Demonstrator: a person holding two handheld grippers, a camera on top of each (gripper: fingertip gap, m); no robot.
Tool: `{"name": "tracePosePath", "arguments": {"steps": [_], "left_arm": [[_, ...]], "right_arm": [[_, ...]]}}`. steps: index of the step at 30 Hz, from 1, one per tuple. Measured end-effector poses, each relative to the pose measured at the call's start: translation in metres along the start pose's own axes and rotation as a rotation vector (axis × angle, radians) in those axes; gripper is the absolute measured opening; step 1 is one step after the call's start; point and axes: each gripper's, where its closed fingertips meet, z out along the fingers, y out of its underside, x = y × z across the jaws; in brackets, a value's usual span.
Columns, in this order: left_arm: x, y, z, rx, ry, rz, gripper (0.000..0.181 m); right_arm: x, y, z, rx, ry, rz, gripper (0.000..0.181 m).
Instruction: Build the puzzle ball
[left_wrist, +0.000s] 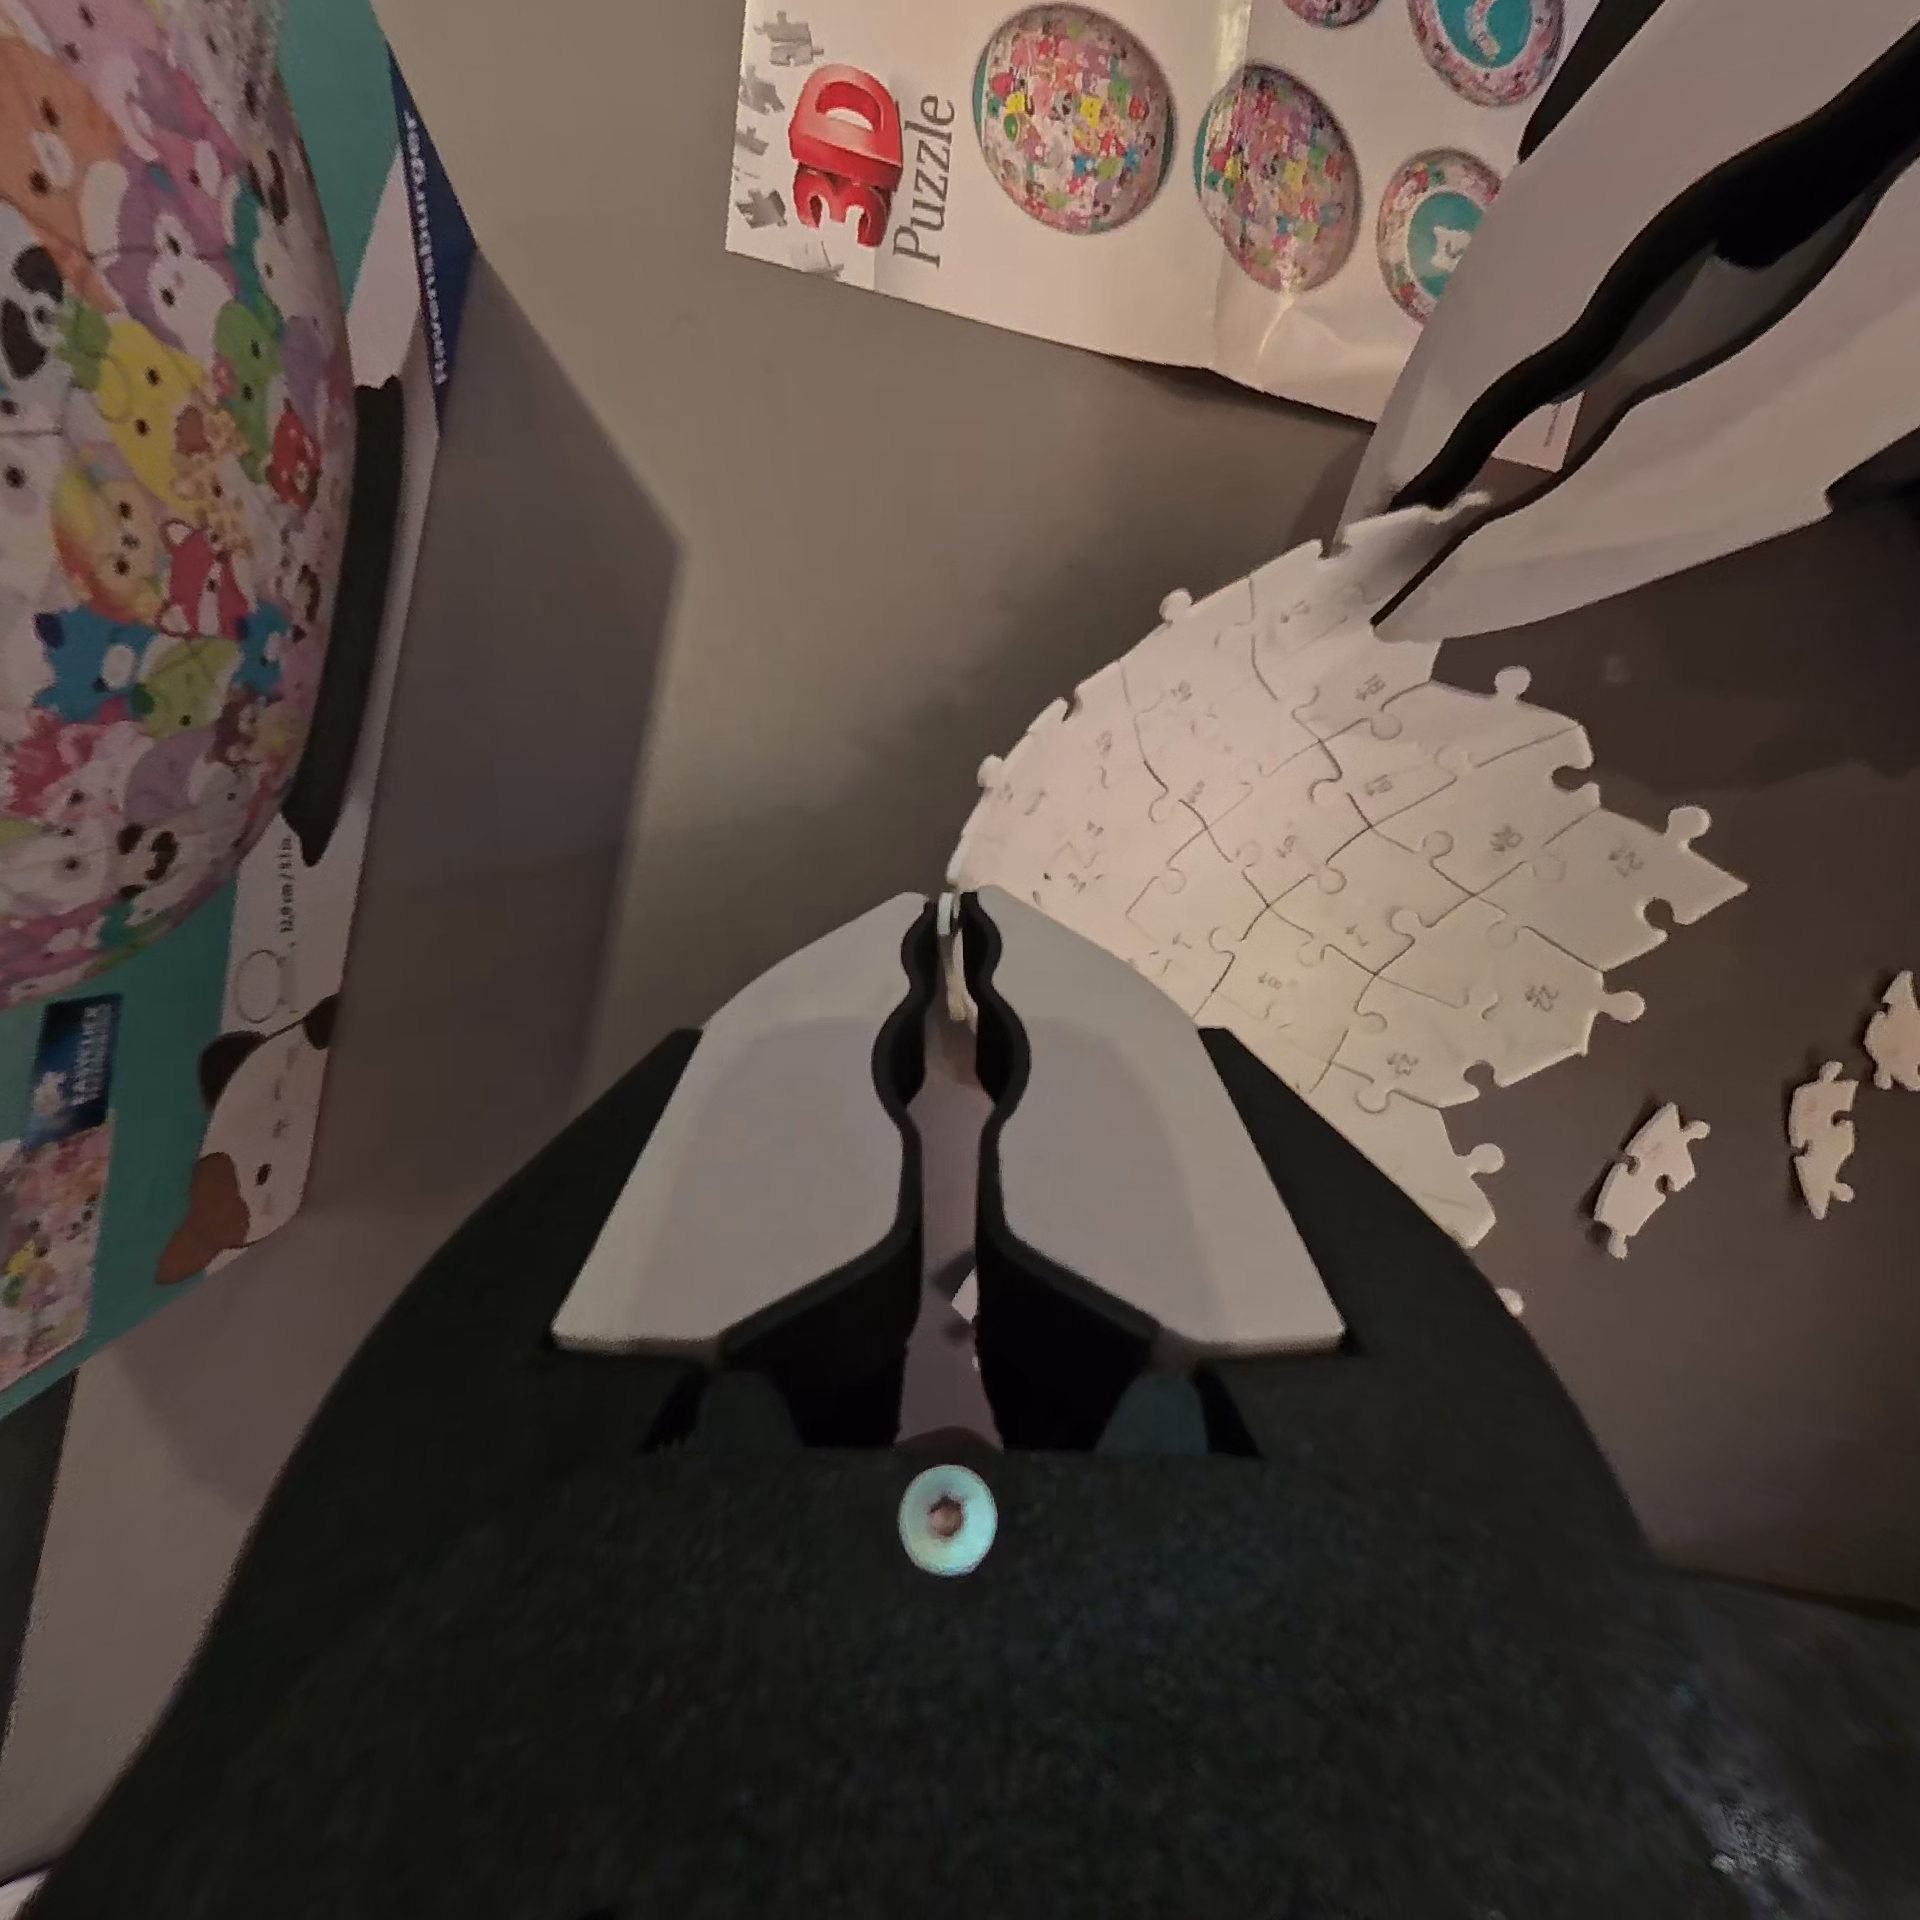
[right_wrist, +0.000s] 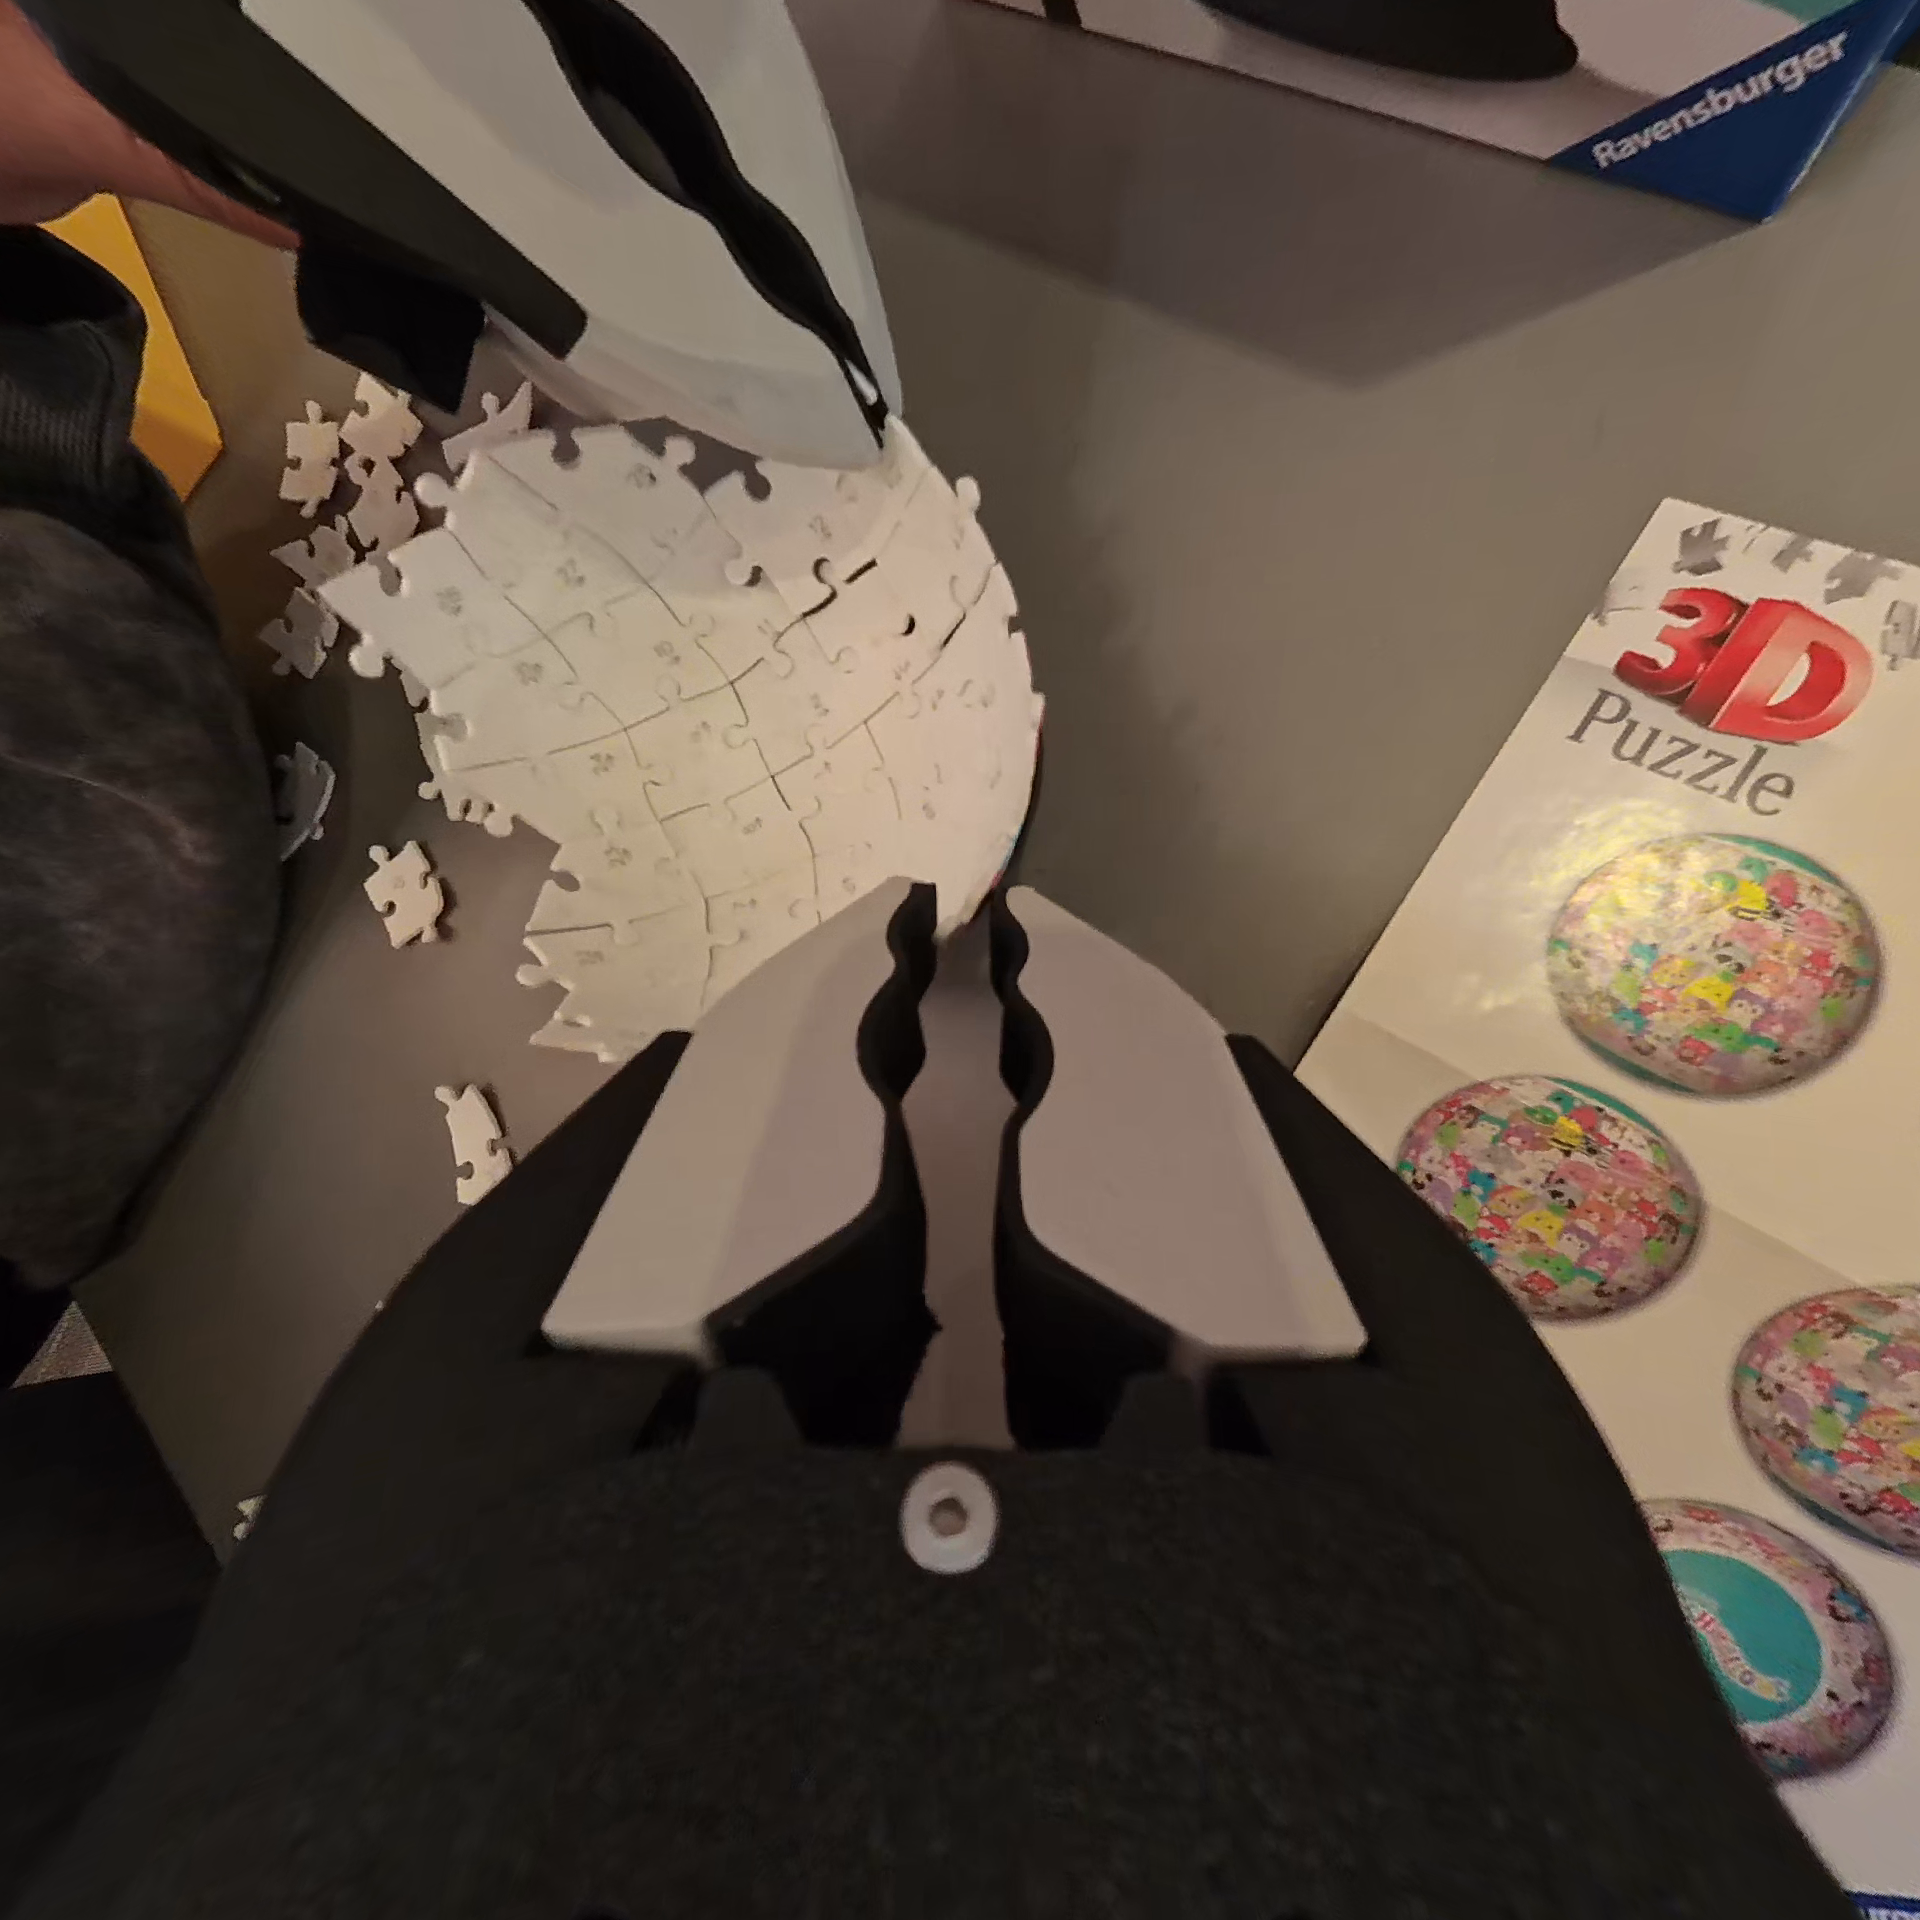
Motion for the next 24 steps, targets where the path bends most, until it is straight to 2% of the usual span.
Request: {"name": "tracePosePath", "arguments": {"steps": [12,18,21,24], "left_arm": [[0.002,0.001,-0.002,-0.048,-0.077,0.082,0.004],[0.001,0.001,-0.003,-0.043,-0.073,0.072,0.004],[0.000,0.000,-0.003,-0.038,-0.066,0.064,0.004],[0.001,0.000,-0.002,-0.033,-0.063,0.060,0.004]], "right_arm": [[-0.003,0.000,0.000,-0.009,-0.024,0.005,0.011],[-0.011,-0.008,-0.011,0.012,-0.074,-0.032,0.030],[-0.008,-0.025,-0.021,0.044,-0.054,-0.152,0.030],[0.000,-0.050,-0.015,0.064,-0.060,-0.402,0.030]]}}
